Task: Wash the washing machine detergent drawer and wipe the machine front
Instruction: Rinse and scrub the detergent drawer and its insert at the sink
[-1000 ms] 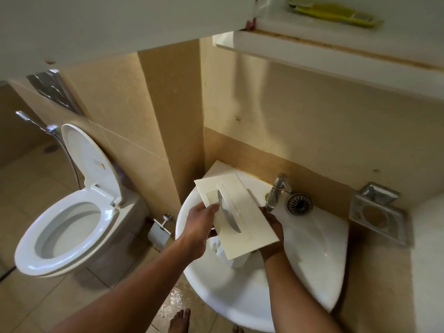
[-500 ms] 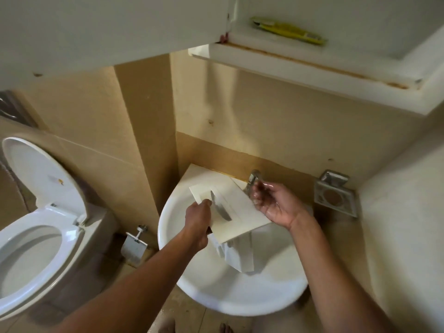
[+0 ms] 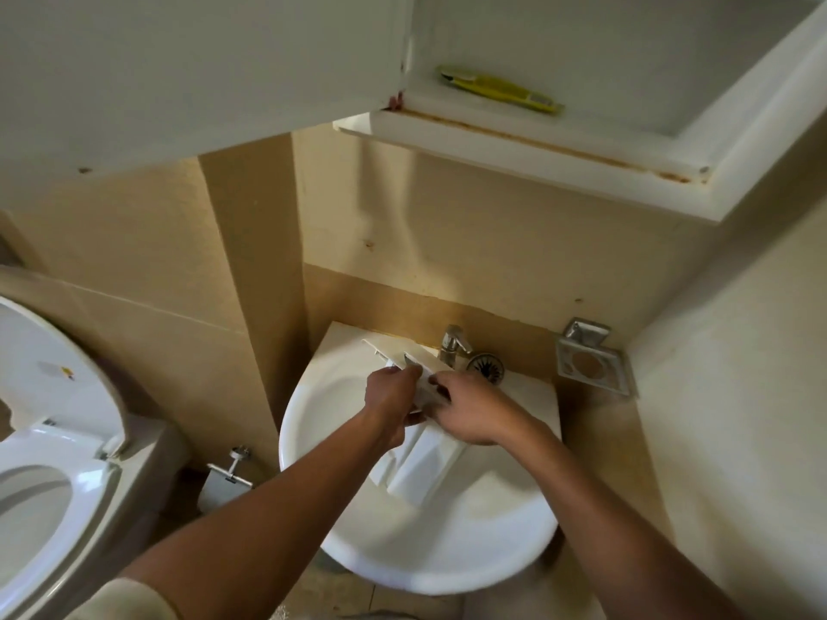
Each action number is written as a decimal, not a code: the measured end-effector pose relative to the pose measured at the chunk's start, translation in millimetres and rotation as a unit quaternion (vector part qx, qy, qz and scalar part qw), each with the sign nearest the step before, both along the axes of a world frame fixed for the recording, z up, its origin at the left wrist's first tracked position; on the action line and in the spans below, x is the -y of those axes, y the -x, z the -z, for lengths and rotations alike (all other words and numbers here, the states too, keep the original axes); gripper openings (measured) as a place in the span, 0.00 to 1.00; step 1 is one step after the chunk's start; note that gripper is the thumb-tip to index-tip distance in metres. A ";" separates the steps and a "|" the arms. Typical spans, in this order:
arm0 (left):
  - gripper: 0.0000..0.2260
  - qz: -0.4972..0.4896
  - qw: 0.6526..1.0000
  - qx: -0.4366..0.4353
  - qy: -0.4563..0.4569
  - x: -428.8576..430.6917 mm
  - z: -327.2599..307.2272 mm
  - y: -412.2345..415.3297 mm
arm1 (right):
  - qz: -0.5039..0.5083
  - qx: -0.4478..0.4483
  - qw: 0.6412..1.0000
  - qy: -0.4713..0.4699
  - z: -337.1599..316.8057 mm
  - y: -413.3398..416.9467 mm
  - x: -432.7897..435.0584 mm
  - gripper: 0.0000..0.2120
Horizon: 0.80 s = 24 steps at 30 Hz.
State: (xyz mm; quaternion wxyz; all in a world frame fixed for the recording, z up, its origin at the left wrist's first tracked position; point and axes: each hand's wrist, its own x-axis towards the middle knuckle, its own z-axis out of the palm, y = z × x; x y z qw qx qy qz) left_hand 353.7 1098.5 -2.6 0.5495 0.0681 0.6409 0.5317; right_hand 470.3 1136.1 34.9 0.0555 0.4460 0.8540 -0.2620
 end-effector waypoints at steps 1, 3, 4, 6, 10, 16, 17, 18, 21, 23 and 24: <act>0.07 0.006 1.000 -0.005 0.000 -2.2 -2.2 -0.5 | -0.009 0.011 1.000 -0.004 -1.2 -2.5 2.3 0.17; 0.05 0.023 1.000 0.004 -0.010 -3.3 -9.0 -4.7 | -0.027 0.043 0.998 -0.047 0.3 -5.3 7.2 0.17; 0.04 0.032 0.999 0.014 -0.016 -3.4 -13.4 -7.4 | -0.029 0.053 0.995 -0.081 2.2 -6.8 8.9 0.18; 0.05 0.042 0.998 0.029 -0.033 -3.7 -21.2 -9.8 | 0.000 0.051 0.988 -0.148 5.2 -9.6 10.7 0.19; 0.11 0.128 0.988 -0.013 -0.086 1.0 -28.5 2.2 | 0.019 0.016 0.969 -0.246 4.9 -18.8 16.6 0.20; 0.17 0.194 0.973 -0.048 -0.118 11.3 -25.8 21.0 | 0.060 -0.044 0.963 -0.259 0.5 -28.0 27.0 0.18; 0.17 0.186 0.975 -0.049 -0.113 13.3 -24.0 19.6 | 0.056 -0.041 0.964 -0.255 2.5 -28.0 29.5 0.19; 0.17 0.177 0.977 -0.049 -0.110 15.8 -21.6 18.2 | 0.053 -0.048 0.963 -0.259 4.3 -27.9 32.2 0.20; 0.17 0.154 0.979 -0.058 -0.121 27.0 -17.1 13.6 | 0.060 -0.071 0.953 -0.289 12.8 -32.3 38.3 0.20; 0.18 0.149 0.974 -0.099 -0.139 35.0 -12.1 15.3 | 0.068 -0.075 0.945 -0.312 20.1 -37.8 38.4 0.20; 0.19 0.156 0.970 -0.117 -0.148 39.2 -8.2 17.6 | 0.060 -0.076 0.940 -0.327 23.5 -40.3 38.7 0.21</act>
